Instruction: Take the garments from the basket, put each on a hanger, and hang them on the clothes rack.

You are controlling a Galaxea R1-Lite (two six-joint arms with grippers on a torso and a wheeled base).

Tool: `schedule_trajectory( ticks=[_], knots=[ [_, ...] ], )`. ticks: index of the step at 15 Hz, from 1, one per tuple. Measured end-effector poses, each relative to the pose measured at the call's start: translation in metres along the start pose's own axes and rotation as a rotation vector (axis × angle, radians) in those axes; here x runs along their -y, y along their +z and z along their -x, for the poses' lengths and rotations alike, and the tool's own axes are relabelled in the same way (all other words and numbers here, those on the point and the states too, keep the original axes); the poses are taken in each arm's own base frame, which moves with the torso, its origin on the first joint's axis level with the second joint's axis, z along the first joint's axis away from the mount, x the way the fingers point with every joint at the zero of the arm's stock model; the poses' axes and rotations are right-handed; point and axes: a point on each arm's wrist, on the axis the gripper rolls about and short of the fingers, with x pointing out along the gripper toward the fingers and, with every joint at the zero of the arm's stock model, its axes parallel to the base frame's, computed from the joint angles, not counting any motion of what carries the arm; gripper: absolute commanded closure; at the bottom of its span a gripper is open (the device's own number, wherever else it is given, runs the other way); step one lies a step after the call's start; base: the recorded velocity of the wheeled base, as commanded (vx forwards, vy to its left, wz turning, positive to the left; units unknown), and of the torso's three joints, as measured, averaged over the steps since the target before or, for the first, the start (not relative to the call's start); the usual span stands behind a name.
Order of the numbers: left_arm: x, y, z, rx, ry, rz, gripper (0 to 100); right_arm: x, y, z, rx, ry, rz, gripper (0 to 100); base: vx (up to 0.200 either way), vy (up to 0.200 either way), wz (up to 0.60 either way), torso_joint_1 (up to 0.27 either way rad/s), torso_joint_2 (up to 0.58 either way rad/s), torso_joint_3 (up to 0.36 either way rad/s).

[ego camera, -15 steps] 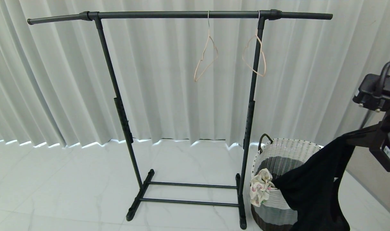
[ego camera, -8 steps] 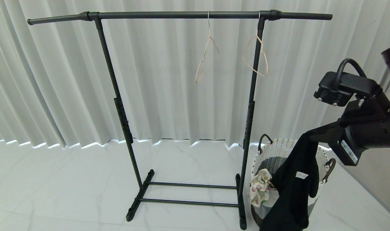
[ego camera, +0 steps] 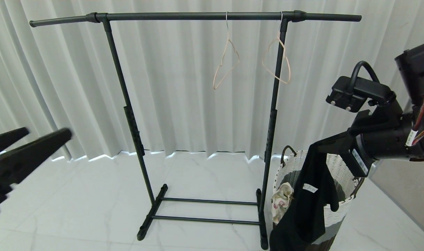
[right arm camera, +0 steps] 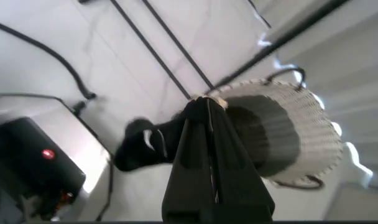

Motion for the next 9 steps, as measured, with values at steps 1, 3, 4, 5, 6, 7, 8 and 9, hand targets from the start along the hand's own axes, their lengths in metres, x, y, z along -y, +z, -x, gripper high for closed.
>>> schedule_trajectory(
  ticks=[1,3,4,5,6,7,8,9],
  knots=[
    [0.012,0.001,-0.026,-0.041,-0.078,0.005,0,-0.002,0.001,-0.001,0.001,0.012,-0.004,100,0.000,0.000,0.00,0.000,0.00,0.000],
    [0.047,-0.013,-0.074,-0.161,-0.227,-0.002,0,-0.005,0.005,-0.004,0.029,0.026,-0.022,100,0.000,0.000,0.00,0.000,0.00,0.000],
    [0.064,-0.024,-0.092,-0.213,-0.276,-0.007,0,-0.006,0.008,-0.006,0.043,0.028,-0.019,100,0.000,0.000,0.00,0.000,0.00,0.000],
    [0.081,-0.036,-0.110,-0.254,-0.318,-0.004,0,-0.007,0.009,-0.007,0.049,0.033,-0.015,100,0.000,0.000,0.00,0.000,0.00,0.000],
    [0.098,-0.045,-0.123,-0.271,-0.358,0.012,0,-0.008,0.010,-0.008,0.048,0.038,-0.012,100,0.000,0.000,0.00,0.000,0.00,0.000],
    [0.117,-0.055,-0.132,-0.292,-0.407,0.027,0,-0.009,0.010,-0.009,0.046,0.040,-0.012,100,0.000,0.000,0.00,0.000,0.00,0.000],
    [0.135,-0.064,-0.138,-0.316,-0.451,0.030,0,-0.010,0.010,-0.010,0.043,0.043,-0.012,100,0.000,0.000,0.00,0.000,0.00,0.000],
    [0.150,-0.075,-0.142,-0.352,-0.484,0.023,0,-0.011,0.010,-0.011,0.043,0.047,-0.009,100,0.000,0.000,0.00,0.000,0.00,0.000]
  ],
)
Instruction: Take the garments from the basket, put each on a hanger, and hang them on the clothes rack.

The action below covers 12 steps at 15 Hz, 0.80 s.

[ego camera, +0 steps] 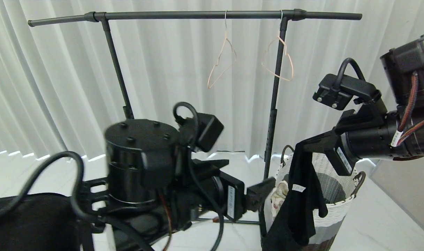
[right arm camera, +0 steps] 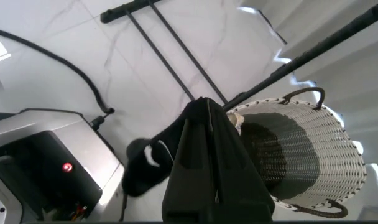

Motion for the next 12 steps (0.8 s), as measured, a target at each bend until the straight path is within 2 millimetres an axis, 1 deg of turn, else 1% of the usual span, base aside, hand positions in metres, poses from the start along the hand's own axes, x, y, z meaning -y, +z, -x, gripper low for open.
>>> schedule_trajectory(
  ticks=[2,4,5,9,12],
  knots=[
    [0.016,-0.012,-0.020,-0.051,-0.045,-0.015,0,-0.004,0.001,-0.001,0.002,0.016,0.010,100,0.000,0.000,0.00,0.000,0.00,0.000],
    [0.020,-0.022,-0.041,-0.090,-0.050,-0.016,0,-0.009,0.003,0.000,0.008,0.030,0.020,100,0.000,0.000,0.00,0.000,0.00,0.000],
    [0.019,-0.025,-0.052,-0.104,-0.042,-0.011,0,-0.011,0.004,0.002,0.015,0.036,0.024,100,0.000,0.000,0.00,0.000,0.00,0.000],
    [-0.002,-0.044,-0.096,-0.163,0.023,0.008,0,-0.016,0.006,0.011,0.039,0.046,0.036,100,0.000,0.000,0.00,0.000,0.00,0.000],
    [-0.014,-0.062,-0.114,-0.218,0.056,0.015,0,-0.016,0.006,0.016,0.050,0.044,0.038,100,0.000,0.000,0.00,0.000,0.00,0.000]
  ],
)
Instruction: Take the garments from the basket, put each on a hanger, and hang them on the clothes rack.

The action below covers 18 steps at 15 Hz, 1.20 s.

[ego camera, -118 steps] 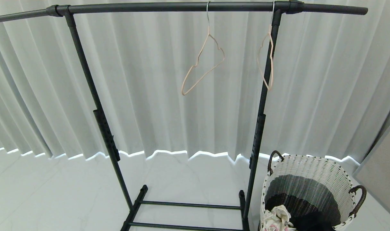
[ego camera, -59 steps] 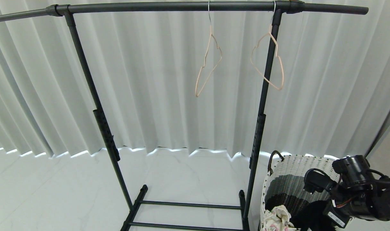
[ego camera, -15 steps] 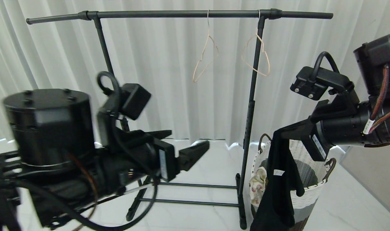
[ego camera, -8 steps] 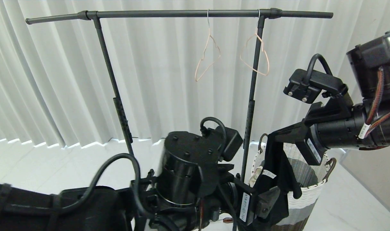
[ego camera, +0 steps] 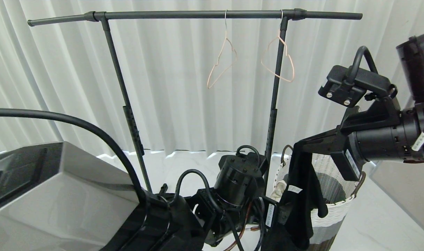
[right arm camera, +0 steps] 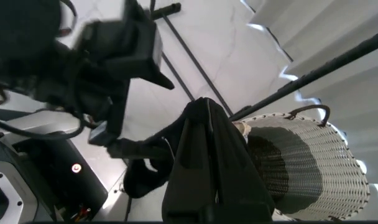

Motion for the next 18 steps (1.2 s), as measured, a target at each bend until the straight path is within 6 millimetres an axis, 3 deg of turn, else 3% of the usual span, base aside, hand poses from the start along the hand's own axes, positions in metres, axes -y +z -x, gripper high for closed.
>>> schedule_trajectory(
  ticks=[1,2,8,11,14,18],
  knots=[
    [-0.001,-0.004,-0.004,-0.015,0.004,0.000,0,0.000,0.000,0.001,0.003,-0.001,0.000,100,0.000,0.000,0.00,0.000,0.00,0.000],
    [-0.002,-0.008,-0.007,-0.027,0.007,0.000,100,0.000,0.000,0.002,0.004,-0.001,0.000,100,0.000,0.000,0.00,0.000,0.00,0.000],
    [-0.002,-0.017,-0.009,-0.058,0.016,-0.011,100,0.000,-0.001,0.002,0.001,-0.004,-0.003,100,0.000,0.000,0.00,0.000,0.00,0.000],
    [0.005,-0.009,0.003,-0.028,-0.004,0.006,100,0.005,-0.005,0.001,-0.013,-0.021,-0.063,100,0.000,0.000,0.00,0.000,0.00,0.000],
    [0.018,0.032,0.032,0.085,-0.051,0.159,100,0.011,-0.008,0.002,-0.015,-0.044,-0.102,100,0.000,0.000,0.00,0.000,0.00,0.000],
    [0.022,0.061,0.102,0.045,-0.042,0.187,100,0.011,-0.003,0.001,0.035,-0.049,-0.104,100,0.000,0.000,0.00,0.000,0.00,0.000]
  ],
)
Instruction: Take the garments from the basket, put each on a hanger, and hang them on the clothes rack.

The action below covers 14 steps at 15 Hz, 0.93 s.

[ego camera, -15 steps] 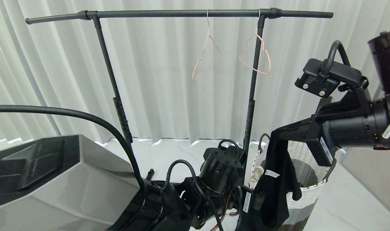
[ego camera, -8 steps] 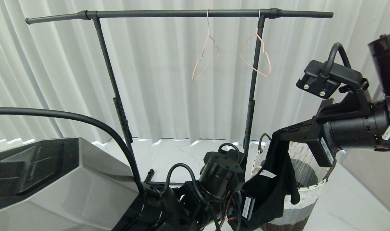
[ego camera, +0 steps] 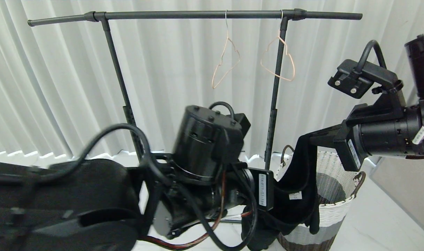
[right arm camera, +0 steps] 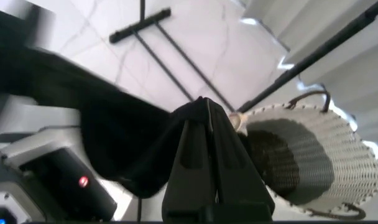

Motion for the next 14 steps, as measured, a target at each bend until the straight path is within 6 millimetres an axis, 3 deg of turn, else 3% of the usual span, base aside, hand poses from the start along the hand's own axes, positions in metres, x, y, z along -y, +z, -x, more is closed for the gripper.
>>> schedule_trajectory(
  ticks=[4,6,9,14],
  knots=[
    [0.004,0.018,0.085,-0.007,0.011,0.004,100,-0.009,0.005,-0.001,0.032,0.031,0.020,100,0.000,0.000,0.00,0.000,0.00,0.000],
    [0.003,0.019,0.114,0.000,0.021,-0.045,100,-0.013,0.008,-0.004,0.057,0.043,0.029,100,0.000,0.000,0.00,0.000,0.00,0.000],
    [-0.003,0.019,0.138,-0.014,0.158,-0.216,100,-0.018,0.011,-0.010,0.078,0.058,0.032,100,0.000,0.000,0.00,0.000,0.00,0.000],
    [0.004,0.041,0.160,0.030,0.178,-0.383,100,-0.015,0.015,-0.004,0.098,0.046,0.017,100,0.000,0.000,0.00,0.000,0.00,0.000]
  ],
)
